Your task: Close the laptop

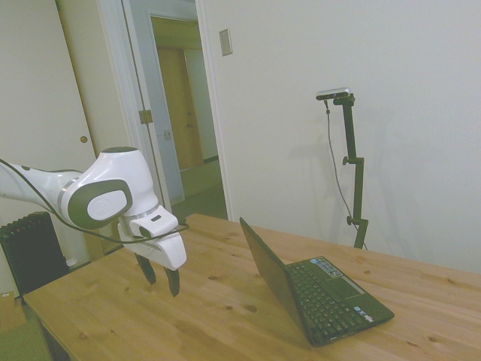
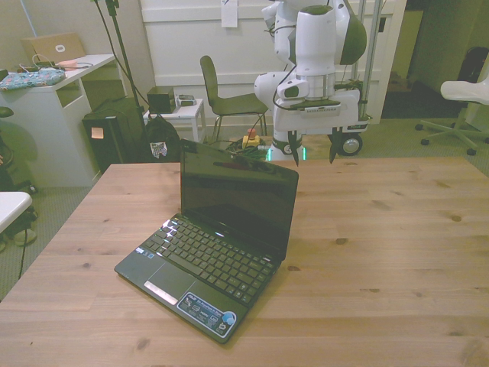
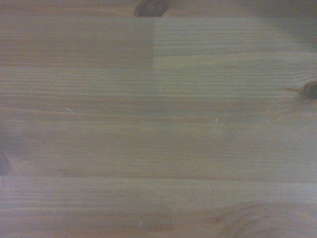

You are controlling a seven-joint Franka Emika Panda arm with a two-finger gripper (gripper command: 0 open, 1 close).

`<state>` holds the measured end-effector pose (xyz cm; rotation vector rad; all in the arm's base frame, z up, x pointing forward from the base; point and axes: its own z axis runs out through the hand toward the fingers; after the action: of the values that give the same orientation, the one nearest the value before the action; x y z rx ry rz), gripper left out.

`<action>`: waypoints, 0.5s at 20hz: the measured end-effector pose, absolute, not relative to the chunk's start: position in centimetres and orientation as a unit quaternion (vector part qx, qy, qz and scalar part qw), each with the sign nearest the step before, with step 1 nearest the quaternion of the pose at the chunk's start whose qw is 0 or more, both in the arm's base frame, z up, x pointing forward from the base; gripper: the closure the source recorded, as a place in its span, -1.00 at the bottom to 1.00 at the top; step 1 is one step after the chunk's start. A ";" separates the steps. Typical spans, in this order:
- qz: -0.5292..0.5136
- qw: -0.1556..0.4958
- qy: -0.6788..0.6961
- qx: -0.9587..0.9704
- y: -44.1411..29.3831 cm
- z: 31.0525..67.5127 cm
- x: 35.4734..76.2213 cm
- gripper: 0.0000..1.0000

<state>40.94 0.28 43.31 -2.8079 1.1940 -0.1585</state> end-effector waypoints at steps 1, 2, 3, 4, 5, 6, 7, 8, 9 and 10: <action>-0.052 0.042 0.389 -0.919 0.3 43.3 41.0 -1.00; -0.056 0.034 0.387 -0.920 0.1 43.3 41.0 -1.00; -0.065 0.026 0.394 -0.916 -0.4 43.4 41.1 -1.00; -0.073 0.020 0.407 -0.910 -1.0 43.6 41.3 -1.00; -0.084 0.015 0.422 -0.902 -1.7 43.9 41.6 -1.00; -0.094 0.010 0.437 -0.895 -2.5 44.4 42.0 -1.00; -0.102 0.006 0.452 -0.886 -3.2 45.0 42.4 -1.00; -0.111 0.002 0.466 -0.878 -3.9 45.6 43.0 -1.00; -0.121 -0.001 0.481 -0.868 -4.7 46.2 43.7 -1.00; -0.129 -0.004 0.493 -0.860 -5.5 46.8 44.5 -1.00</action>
<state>44.51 -5.49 46.76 -2.7087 1.5536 -0.4063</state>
